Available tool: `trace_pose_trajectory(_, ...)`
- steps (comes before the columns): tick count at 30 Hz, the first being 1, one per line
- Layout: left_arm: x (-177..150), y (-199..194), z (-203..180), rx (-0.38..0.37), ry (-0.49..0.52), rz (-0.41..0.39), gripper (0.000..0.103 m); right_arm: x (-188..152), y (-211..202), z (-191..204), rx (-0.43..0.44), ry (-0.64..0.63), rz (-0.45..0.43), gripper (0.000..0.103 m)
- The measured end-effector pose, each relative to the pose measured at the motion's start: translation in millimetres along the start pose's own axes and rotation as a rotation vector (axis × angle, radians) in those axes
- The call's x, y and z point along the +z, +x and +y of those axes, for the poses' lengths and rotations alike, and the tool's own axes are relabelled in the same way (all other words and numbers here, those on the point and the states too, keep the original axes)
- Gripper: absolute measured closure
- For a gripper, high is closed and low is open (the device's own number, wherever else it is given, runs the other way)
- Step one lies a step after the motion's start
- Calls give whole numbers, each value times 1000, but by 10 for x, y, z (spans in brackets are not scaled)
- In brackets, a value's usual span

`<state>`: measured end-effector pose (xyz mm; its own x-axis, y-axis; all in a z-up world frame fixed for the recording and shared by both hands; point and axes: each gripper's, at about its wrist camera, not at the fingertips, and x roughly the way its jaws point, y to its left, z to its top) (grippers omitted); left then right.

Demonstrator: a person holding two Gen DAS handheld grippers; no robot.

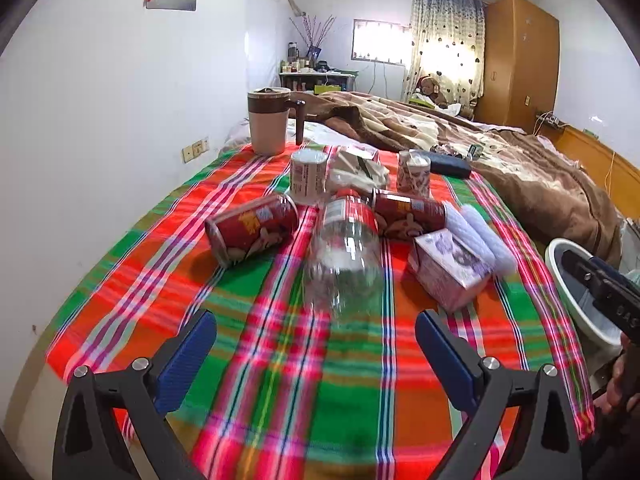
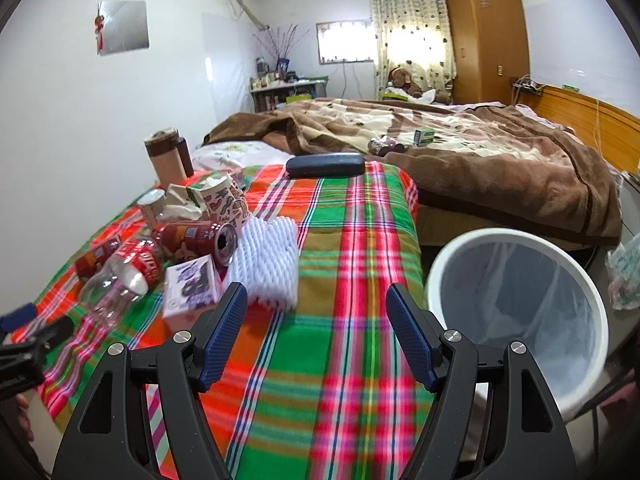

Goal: Collect trash
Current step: 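Grasp the white foam net with the right tool while the left tool grasps the clear plastic bottle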

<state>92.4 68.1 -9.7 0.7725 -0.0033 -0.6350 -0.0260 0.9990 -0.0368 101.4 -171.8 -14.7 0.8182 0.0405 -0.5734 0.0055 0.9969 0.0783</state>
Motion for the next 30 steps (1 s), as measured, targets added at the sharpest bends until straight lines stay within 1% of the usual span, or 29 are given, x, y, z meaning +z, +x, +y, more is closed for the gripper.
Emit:
trace_pose_trajectory(3,145,189,45,-41,-17,35,3,82,181,15,-1,-17,31,30)
trace_pose_trajectory(4,191,246,56,-53,-24,45,6,102,227,15,2,-20,39,30)
trace_pose_trajectory(7,307,387,62,-54,-15,54,6,155,349,42,11,-34,61,30)
trace_pose_trajectory(12,477,711,86,-77,-32,106,6,202,575,45,51,-20,126,30)
trace_pose_trajectory(15,515,828,75,-77,-26,117,6,219,665,85,56,-32,130,30)
trace_pose_trajectory(16,526,887,65,-76,-20,129,6,225,695,96,61,-35,133,32)
trace_pose_trajectory(17,530,926,62,-80,-19,138,9,233,738,113,69,-37,145,34)
trace_pose_trajectory(18,533,969,56,-84,-22,148,14,237,778,128,69,-41,158,35)
trace_pose_trajectory(20,549,1045,49,-93,-28,166,16,248,837,130,60,-49,170,37)
trace_pose_trajectory(23,567,1122,29,-87,-22,179,20,268,892,101,73,-33,190,40)
trace_pose_trajectory(25,575,1191,28,-95,-27,195,24,293,947,89,76,-26,206,41)
trace_pose_trajectory(27,583,1256,30,-100,-33,212,31,306,988,87,84,-21,217,41)
trace_pose_trajectory(30,594,1299,39,-113,-45,219,31,307,1079,81,95,-10,250,41)
